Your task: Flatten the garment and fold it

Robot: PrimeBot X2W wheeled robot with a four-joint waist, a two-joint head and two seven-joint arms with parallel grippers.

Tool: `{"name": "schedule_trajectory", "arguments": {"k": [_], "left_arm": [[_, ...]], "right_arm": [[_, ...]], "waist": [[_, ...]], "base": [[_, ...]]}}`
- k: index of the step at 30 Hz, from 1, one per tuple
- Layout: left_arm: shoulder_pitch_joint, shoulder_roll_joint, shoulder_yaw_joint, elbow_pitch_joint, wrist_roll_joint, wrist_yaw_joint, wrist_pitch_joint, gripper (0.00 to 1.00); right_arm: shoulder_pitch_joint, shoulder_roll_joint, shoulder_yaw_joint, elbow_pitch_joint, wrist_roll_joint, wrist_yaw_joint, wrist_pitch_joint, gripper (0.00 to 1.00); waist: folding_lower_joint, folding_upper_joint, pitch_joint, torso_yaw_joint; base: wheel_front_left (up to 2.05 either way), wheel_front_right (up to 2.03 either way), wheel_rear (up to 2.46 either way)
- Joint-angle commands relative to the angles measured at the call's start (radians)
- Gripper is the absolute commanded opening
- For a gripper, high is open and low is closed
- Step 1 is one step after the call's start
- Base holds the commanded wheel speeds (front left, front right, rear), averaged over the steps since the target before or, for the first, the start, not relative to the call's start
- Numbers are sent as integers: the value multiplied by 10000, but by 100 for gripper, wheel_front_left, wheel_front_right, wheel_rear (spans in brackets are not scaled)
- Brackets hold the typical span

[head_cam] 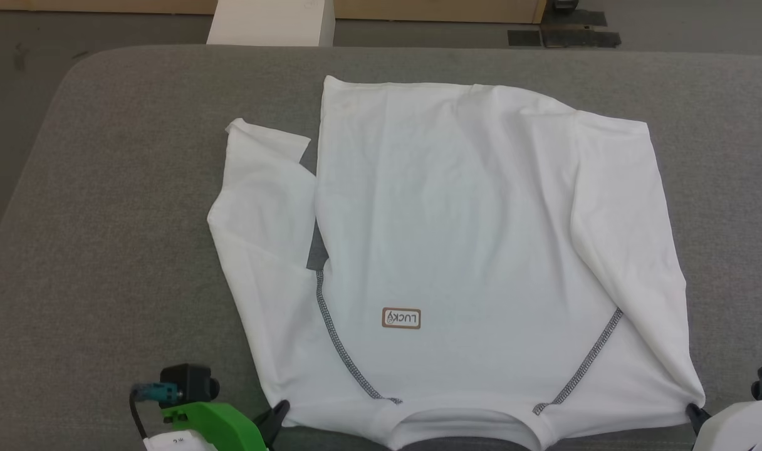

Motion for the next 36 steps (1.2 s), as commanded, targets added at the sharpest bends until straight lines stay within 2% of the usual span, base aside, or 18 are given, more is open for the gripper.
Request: {"name": "schedule_trajectory", "arguments": {"k": [1,7,12,14,18,24,28,30,33,36], "left_arm": [[-123,-17,22,72,109,-55,-98,0],[-411,-149,-69,374,124,-201,-259,0],[-500,-323,88,244,-29,-410,-709,0],[-552,-417,246,1,-232,-512,-873,0],[-735,-216,360,-478,-133,-559,-931,0],[-1715,-46,696,-1558,-127,-710,-1041,0],[-3032,249,1057,-2205,-114,-782,-850,0],[-4004,439,1205,-2443,-70,-767,-590,0],[-5387,529,1342,-2512,-220,-671,-103,0],[-6946,608,1490,-2222,-314,-492,380,0]], "right_arm": [[-256,-31,16,142,34,-21,-178,0],[-655,-30,267,807,23,-21,-566,0],[-792,-30,276,673,273,-21,-874,0],[-845,-30,259,328,298,-21,-930,0],[-981,-30,193,-704,131,-21,-769,0],[-1671,-43,421,-2814,-558,-21,-126,0],[-2702,-763,760,-3955,-947,-21,618,0],[-3530,-1442,984,-4281,-999,-21,1067,0],[-4916,-2273,1319,-4259,-882,-21,1592,0],[-6639,-2903,1715,-3699,-728,-21,2045,0]], "waist": [[1,-1,41,10],[1,-1,151,-2],[1,-1,81,8],[1,-1,2,1],[1,-1,-154,-21],[1,-1,-256,-32],[1,-1,-195,-76],[1,-1,-59,-114],[1,-1,192,-207],[1,-1,681,-349]], "base": [[0,0,0],[0,0,0],[0,0,0],[0,0,0],[0,0,0],[0,0,0],[0,0,0],[0,0,0],[0,0,0],[0,0,0]]}}
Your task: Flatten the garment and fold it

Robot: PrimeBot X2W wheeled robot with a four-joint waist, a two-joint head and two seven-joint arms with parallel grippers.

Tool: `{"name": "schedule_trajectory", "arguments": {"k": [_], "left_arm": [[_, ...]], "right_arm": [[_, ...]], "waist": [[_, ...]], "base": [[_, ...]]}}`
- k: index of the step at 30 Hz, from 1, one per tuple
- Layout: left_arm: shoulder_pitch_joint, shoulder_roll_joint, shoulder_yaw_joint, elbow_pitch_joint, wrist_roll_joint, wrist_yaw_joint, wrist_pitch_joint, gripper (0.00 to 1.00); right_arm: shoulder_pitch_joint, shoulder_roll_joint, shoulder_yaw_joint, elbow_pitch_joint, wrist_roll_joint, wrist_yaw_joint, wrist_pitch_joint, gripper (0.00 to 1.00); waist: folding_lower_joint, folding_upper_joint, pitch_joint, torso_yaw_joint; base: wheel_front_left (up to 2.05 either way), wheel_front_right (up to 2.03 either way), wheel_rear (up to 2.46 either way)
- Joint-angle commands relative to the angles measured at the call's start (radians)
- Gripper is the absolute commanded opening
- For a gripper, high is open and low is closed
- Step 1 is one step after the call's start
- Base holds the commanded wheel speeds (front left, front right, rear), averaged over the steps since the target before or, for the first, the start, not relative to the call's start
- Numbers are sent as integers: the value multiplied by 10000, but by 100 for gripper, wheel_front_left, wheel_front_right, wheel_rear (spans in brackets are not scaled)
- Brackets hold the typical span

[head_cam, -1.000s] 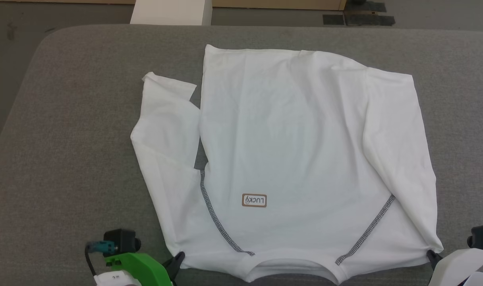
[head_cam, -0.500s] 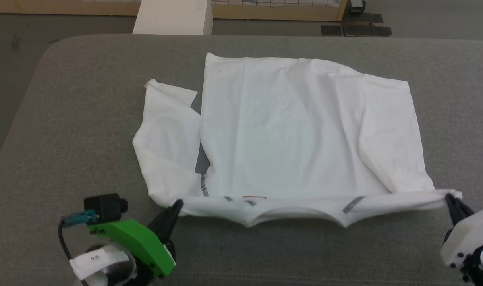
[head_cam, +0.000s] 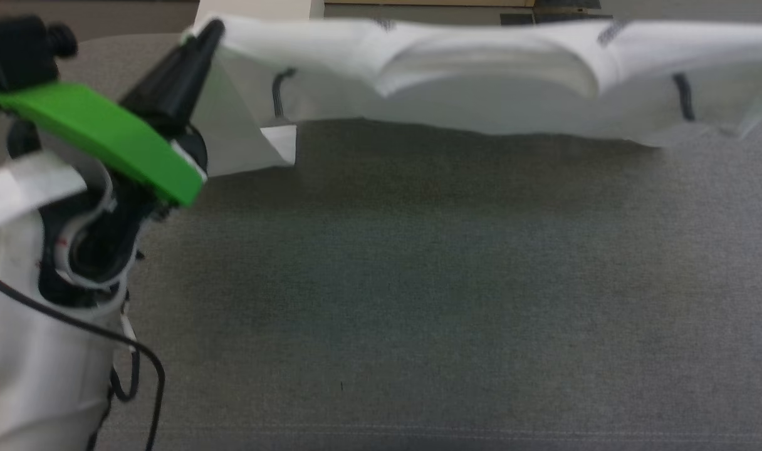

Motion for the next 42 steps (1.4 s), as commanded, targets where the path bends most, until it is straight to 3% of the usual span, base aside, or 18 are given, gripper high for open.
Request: {"name": "schedule_trajectory", "arguments": {"k": [1,6,13,19,26,33,42], "left_arm": [[-779,123,104,186,-77,116,166,0],[-3373,439,75,1212,579,219,430,0],[-6633,728,26,2897,1782,192,-126,0],[-9093,540,330,4254,2206,359,-1103,0],[-11402,230,518,5197,2705,441,-2728,0],[-12138,-55,655,5891,2482,140,-3536,0],[-9403,474,-268,7029,2570,-835,-2860,0]], "right_arm": [[-817,-177,195,313,73,-19,170,0],[-3876,-581,1009,1849,26,-19,240,0],[-7504,-561,1797,3947,-874,-19,-724,0],[-9918,-80,1483,5393,-1822,-19,-2013,0],[-12108,566,414,6164,-3054,-19,-3914,0],[-12971,995,-79,6740,-3742,-19,-5167,0],[-10617,1032,748,8084,-2880,-19,-5524,0]], "waist": [[0,0,606,-208],[0,0,1885,-448],[0,0,3766,-775],[0,0,4981,-982],[0,0,5742,-981],[0,0,5942,-734],[0,0,5576,-436]], "base": [[0,0,0],[0,0,0],[0,0,0],[0,0,0],[0,0,0],[0,0,0],[0,0,0]]}}
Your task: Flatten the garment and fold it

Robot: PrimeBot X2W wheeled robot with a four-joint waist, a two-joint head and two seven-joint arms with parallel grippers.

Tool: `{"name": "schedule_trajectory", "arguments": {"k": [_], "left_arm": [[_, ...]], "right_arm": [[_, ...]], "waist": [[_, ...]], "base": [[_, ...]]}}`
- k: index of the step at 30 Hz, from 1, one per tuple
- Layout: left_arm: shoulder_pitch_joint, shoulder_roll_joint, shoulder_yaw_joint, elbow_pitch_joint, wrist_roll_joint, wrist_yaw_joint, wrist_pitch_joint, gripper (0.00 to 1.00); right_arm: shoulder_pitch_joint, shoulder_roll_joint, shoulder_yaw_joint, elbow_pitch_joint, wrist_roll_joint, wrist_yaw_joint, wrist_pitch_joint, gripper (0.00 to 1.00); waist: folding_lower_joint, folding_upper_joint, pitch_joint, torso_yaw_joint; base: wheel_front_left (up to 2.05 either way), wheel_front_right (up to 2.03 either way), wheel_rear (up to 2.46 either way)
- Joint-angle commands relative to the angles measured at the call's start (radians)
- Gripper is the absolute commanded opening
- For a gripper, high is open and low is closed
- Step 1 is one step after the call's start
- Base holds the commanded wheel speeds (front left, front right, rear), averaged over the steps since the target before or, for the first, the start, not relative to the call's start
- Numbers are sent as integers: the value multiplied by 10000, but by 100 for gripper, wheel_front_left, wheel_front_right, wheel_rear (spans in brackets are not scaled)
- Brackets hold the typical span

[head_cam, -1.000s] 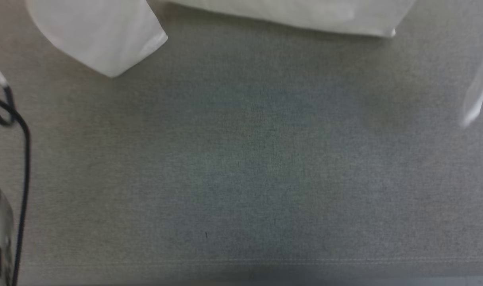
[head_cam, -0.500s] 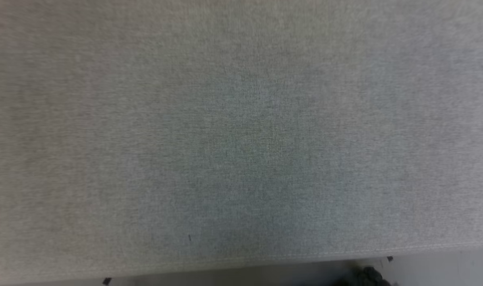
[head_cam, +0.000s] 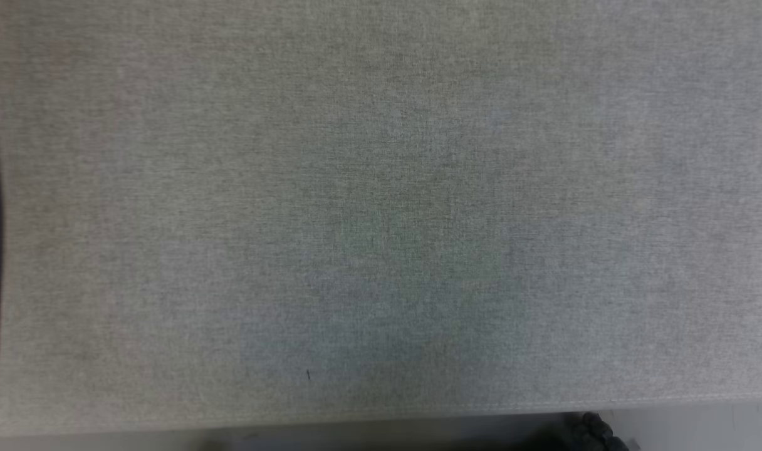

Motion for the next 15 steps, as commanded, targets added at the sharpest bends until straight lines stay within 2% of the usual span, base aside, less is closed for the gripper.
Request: {"name": "schedule_trajectory", "arguments": {"k": [1,5,9,15], "left_arm": [[697,259,-147,55,53,-138,180,0],[2616,568,-706,-52,4,-382,952,0],[4713,640,-1121,-580,-270,-392,1693,0],[7981,471,-1382,-2128,-1086,-5,2442,0]], "right_arm": [[599,-116,133,125,270,-25,-80,0],[2325,-193,774,240,1140,-25,61,0],[4382,-383,1199,-385,2079,-25,657,0],[7975,-786,1051,-2216,2990,-25,2106,0]], "waist": [[-2,0,-349,85],[-2,0,-1020,170],[-2,0,-1837,279],[-2,0,-3016,390]], "base": [[0,0,0],[0,0,0],[0,0,0],[0,0,0]]}}
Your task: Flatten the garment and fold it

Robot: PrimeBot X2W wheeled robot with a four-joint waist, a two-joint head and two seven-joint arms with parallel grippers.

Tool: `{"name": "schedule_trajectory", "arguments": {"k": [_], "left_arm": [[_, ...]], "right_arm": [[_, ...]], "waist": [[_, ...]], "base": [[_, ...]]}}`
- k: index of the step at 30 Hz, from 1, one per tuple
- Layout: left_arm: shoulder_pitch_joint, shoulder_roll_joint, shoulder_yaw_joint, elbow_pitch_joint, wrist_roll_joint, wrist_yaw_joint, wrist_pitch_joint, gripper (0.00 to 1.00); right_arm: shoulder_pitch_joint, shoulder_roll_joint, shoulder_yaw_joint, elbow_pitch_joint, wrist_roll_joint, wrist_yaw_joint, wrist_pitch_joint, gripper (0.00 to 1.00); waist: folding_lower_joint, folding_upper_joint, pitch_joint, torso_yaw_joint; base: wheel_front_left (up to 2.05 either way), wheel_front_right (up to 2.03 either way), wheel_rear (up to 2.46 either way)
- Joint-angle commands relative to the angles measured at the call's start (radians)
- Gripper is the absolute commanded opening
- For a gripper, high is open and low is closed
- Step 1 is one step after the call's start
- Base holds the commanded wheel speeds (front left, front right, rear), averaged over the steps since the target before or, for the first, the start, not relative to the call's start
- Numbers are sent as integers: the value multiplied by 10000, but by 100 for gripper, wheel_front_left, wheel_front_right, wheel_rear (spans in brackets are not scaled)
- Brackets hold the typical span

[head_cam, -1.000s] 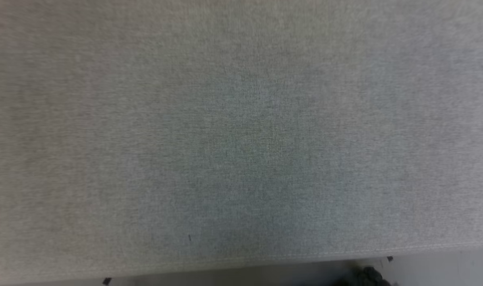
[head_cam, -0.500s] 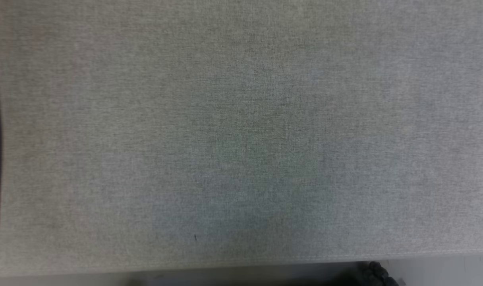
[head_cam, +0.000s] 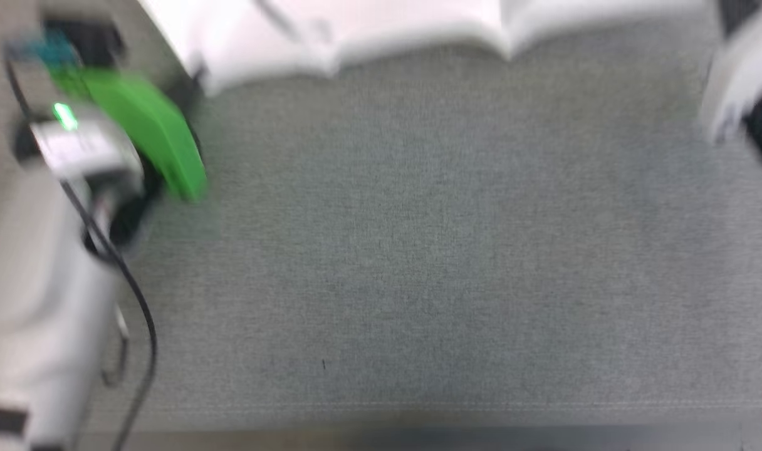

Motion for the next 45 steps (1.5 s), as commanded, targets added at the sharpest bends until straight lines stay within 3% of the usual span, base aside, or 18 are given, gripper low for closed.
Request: {"name": "schedule_trajectory", "arguments": {"k": [1,7,14,21,30,42,43,44,45], "left_arm": [[676,-18,1,-299,-214,146,65,0],[3516,-310,52,-1750,-1035,684,18,0],[5838,-521,182,-2593,-1435,1288,-402,0],[7314,-716,112,-2870,-1698,1557,-631,0],[8307,-1031,-26,-2308,-2058,1587,-798,0],[7860,-1294,-261,-1545,-1891,1339,-1117,0],[7803,-1315,-263,-1511,-1822,1348,-1216,34],[7774,-1329,-282,-1490,-1776,1345,-1269,97],[7752,-1349,-315,-1486,-1750,1327,-1298,100]], "right_arm": [[724,-39,-134,-388,132,-23,250,0],[3747,449,-1085,-2155,243,-23,1061,0],[6462,1659,-2336,-3803,-108,-23,1699,0],[8085,2301,-3078,-4148,-261,-23,1866,0],[8855,2455,-3509,-2791,134,-23,1492,0],[8193,2458,-3117,-469,302,-23,736,0],[8157,2458,-3087,-375,326,-23,715,0],[8144,2458,-3055,-339,363,-23,706,27],[8150,2458,-3014,-365,392,-23,670,49]], "waist": [[1,0,-1103,167],[1,0,-1947,167],[1,0,-2814,265],[1,0,-3292,322],[1,0,-3521,372],[1,0,-3443,455],[1,0,-3454,466],[1,0,-3467,476],[1,0,-3488,490]], "base": [[0,0,0],[0,0,0],[0,0,0],[0,0,0],[0,0,0],[0,0,0],[0,0,0],[0,0,0],[0,0,0]]}}
